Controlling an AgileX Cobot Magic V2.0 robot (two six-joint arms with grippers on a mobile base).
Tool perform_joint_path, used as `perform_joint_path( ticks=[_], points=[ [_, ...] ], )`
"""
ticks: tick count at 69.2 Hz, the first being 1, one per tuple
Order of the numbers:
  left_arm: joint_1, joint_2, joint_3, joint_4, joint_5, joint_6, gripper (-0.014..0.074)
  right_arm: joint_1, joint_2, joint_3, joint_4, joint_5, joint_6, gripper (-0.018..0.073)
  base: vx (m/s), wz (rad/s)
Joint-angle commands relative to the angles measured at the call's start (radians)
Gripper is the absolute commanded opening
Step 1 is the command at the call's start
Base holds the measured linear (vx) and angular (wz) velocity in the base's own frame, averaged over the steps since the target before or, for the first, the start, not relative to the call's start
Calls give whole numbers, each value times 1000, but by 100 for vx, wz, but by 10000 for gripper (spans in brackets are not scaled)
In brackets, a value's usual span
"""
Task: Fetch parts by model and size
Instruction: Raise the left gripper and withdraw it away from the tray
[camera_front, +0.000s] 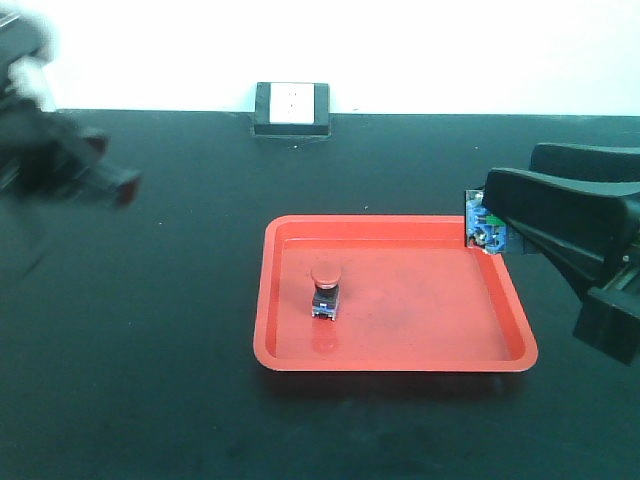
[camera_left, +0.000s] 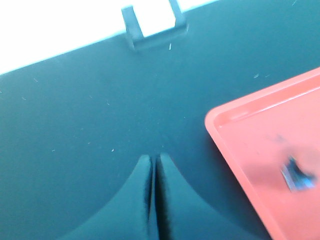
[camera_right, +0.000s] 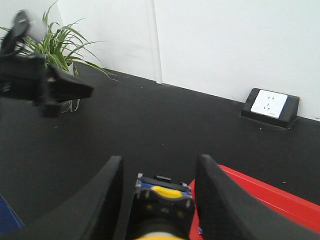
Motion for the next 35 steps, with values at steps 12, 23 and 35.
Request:
perform_joint_path(
  ticks=[12, 23, 35],
  points=[
    [2, -352, 218, 10, -78, -4, -6, -2, -5, -34, 1, -79, -7, -5, 0, 0],
    [2, -593, 341, 2, -73, -4, -6, -2, -5, -34, 1, -76, -7, -5, 0, 0],
    [2, -787, 440, 3, -73, -4, -6, -2, -5, -34, 1, -76, -7, -5, 0, 0]
  ],
)
